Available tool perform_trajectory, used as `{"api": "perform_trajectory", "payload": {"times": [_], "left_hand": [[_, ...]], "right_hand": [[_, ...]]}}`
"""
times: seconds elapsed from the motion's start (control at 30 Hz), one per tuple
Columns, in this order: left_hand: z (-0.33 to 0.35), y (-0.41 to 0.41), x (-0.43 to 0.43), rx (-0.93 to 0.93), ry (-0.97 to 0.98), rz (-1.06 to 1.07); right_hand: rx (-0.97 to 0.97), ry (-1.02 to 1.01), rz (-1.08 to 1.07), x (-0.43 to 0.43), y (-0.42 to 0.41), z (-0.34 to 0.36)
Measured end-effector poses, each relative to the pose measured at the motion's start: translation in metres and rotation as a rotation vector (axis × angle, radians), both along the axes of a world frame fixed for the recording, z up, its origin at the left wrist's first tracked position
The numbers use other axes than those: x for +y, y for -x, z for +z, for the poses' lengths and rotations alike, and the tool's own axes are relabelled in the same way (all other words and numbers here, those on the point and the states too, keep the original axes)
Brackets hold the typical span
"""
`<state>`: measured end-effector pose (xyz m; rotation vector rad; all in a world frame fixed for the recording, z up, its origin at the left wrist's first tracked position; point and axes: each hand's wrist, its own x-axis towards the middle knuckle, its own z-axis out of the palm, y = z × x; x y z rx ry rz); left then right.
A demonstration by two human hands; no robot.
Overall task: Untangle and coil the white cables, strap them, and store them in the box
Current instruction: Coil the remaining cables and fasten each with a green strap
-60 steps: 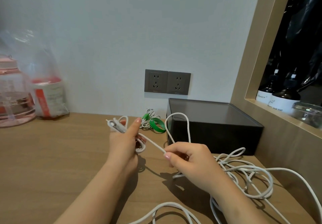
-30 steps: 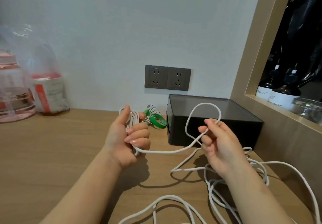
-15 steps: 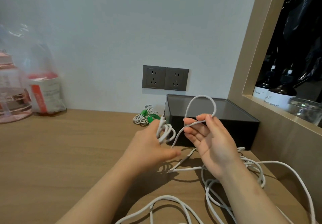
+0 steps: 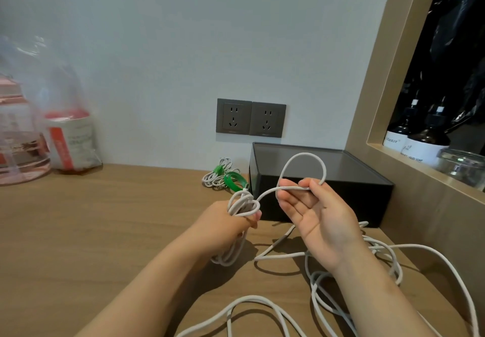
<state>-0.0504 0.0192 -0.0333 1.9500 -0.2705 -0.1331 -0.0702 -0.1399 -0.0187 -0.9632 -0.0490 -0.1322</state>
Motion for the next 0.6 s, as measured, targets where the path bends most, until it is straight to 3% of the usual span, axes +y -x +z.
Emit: {"api": "perform_trajectory", "payload": {"times": [0.1, 0.27, 0.4, 0.5, 0.6], "left_hand": [[-0.001, 0.0, 0.0, 0.011, 0.046, 0.018], [0.0, 0.0, -0.002, 0.087, 0.342, 0.069], [0.0, -0.004, 0.001, 0.078, 0.432, 0.124], [0.001, -0.003, 0.007, 0.157, 0.512, 0.047], [0.004, 0.002, 0.015, 0.261, 0.501, -0.131]], "right_hand": [[-0.001, 0.025, -0.03, -0.001, -0.002, -0.001], [0.025, 0.142, -0.12, -0.002, -0.004, -0.002], [0.044, 0.535, -0.351, -0.003, -0.009, -0.009], [-0.114, 0.92, -0.623, -0.004, -0.008, -0.016], [-0.299, 1.17, -0.717, -0.004, -0.008, -0.016]]}}
